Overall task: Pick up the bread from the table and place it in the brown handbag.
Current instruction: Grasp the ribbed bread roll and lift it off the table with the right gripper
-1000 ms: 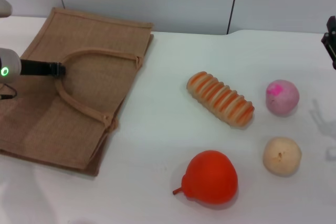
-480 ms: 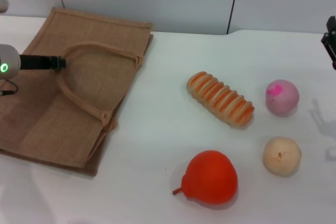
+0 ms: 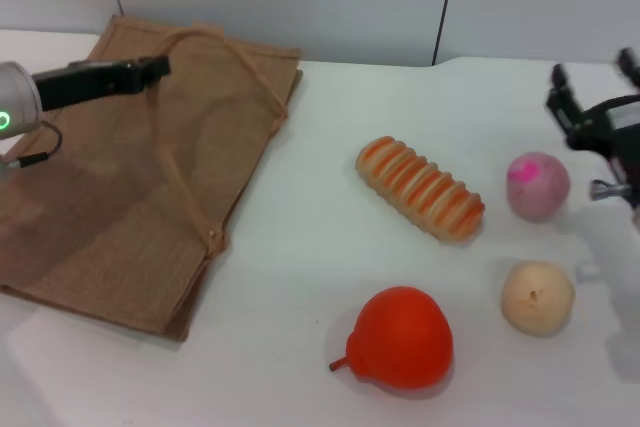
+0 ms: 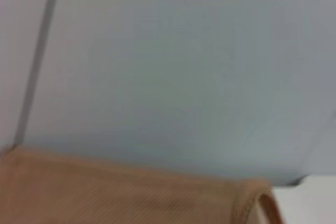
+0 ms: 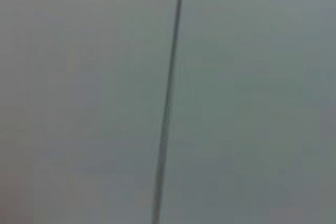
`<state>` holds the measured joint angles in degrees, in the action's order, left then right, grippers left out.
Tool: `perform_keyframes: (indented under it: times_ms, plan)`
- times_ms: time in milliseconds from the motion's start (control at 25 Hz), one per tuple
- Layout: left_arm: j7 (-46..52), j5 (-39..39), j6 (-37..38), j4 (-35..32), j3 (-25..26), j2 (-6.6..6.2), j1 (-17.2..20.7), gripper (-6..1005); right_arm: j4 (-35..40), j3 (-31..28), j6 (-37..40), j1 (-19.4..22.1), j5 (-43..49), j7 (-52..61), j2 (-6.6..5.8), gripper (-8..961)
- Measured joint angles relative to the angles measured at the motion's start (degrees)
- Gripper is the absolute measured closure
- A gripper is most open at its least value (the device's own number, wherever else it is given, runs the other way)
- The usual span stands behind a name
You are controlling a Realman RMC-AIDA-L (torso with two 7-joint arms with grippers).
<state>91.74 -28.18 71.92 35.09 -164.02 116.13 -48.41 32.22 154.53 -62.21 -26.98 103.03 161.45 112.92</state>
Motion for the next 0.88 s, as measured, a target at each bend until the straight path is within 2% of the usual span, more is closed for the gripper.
perform_keyframes:
  times_ms: [40,80,120,320,520,720,800,880]
  plan:
    - [-1.17,-1.59,2.0,0.0,0.0,-0.01,0.4,877,1.27,0.03,2.54,-0.44,0.07,0.0,-0.85,104]
    - [-1.17,-1.59,2.0,0.0,0.0,-0.01,0.4,877,3.41,0.04,5.83,-1.07,0.09,0.0,-2.31,105]
    - [-3.62,-4.88,6.45,0.0,0.02,0.0,1.3,877,5.37,0.04,8.69,-1.51,0.09,0.01,-3.69,106]
    - [-8.02,-10.28,13.02,-0.34,0.1,0.07,3.76,878,12.2,0.04,13.5,-1.95,4.3,0.03,-7.46,284]
    - [-10.45,-14.12,17.29,-0.59,0.19,0.12,5.62,878,21.52,-0.1,21.45,-2.36,6.83,0.06,-12.75,276]
    - [-10.7,-15.83,19.94,-0.61,0.19,0.14,6.53,877,31.57,-0.18,31.51,-3.4,8.22,0.08,-18.92,269]
    - [-10.72,-16.61,20.8,-0.63,0.18,0.13,6.96,877,34.72,-0.18,36.05,-4.5,8.34,0.08,-20.63,266]
    - [-10.77,-17.27,21.53,-0.64,0.17,0.1,7.23,877,36.22,-0.21,39.58,-5.43,8.77,0.08,-21.29,262]
